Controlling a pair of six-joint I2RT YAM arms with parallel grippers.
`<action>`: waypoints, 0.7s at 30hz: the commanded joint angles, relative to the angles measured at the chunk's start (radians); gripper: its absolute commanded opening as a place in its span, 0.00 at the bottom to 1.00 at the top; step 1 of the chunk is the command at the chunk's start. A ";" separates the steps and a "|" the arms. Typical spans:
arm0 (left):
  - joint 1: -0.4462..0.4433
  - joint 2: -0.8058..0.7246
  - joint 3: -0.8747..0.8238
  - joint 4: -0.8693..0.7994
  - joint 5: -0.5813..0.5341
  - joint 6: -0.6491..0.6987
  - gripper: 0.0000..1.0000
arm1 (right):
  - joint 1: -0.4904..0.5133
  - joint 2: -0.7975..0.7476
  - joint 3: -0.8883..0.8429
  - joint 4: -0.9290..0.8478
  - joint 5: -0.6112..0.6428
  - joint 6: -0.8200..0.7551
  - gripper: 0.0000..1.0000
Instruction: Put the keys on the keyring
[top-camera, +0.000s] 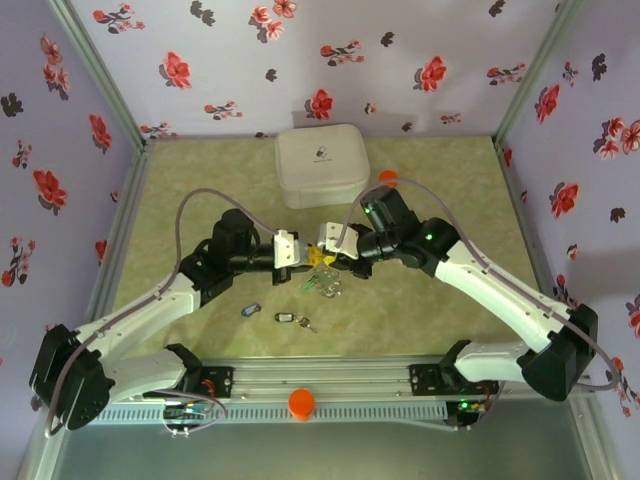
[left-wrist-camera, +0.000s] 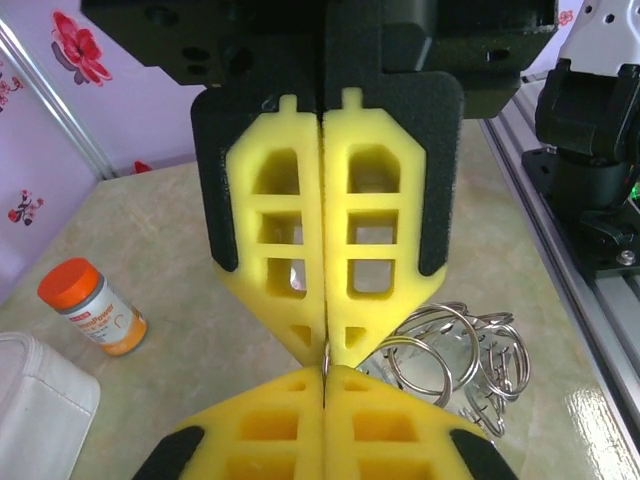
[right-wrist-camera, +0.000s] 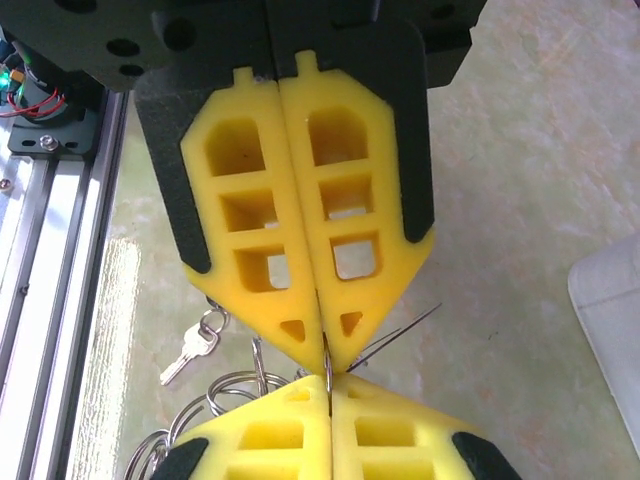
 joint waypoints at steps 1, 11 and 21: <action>-0.008 -0.007 0.017 0.024 0.013 0.006 0.00 | -0.017 -0.050 -0.005 0.079 -0.046 0.042 0.19; -0.005 -0.042 -0.188 0.580 0.007 -0.285 0.00 | -0.131 -0.234 -0.322 0.531 -0.227 0.269 0.27; -0.002 -0.020 -0.209 0.681 0.021 -0.355 0.00 | -0.125 -0.216 -0.341 0.538 -0.236 0.302 0.28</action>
